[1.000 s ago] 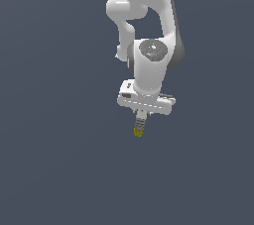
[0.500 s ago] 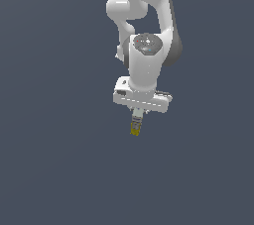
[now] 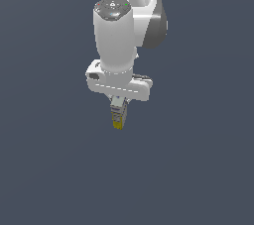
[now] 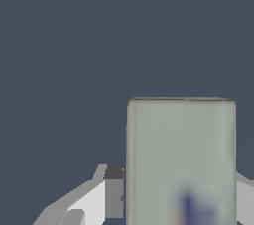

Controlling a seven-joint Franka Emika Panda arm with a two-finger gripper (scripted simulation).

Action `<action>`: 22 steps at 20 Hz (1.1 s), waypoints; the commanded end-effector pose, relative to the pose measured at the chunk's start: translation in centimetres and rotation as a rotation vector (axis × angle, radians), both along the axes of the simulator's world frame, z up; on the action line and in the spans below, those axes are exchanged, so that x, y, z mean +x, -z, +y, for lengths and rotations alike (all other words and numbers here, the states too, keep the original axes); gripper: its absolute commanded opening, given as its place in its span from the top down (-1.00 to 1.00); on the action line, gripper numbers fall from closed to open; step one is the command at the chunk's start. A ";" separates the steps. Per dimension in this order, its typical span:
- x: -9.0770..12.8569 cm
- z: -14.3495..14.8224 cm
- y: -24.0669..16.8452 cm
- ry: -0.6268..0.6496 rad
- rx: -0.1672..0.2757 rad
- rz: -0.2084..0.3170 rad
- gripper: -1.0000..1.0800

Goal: Pick up the object and move it to a goal position.

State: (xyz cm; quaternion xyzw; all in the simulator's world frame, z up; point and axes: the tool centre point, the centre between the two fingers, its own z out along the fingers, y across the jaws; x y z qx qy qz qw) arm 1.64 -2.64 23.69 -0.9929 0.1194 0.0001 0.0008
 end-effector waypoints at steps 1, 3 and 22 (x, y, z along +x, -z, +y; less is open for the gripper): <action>0.0 -2.3 -2.2 0.000 0.000 0.000 1.00; 0.0 -4.1 -3.9 0.000 0.000 0.000 1.00; 0.9 -16.5 -15.5 0.000 -0.002 0.000 1.00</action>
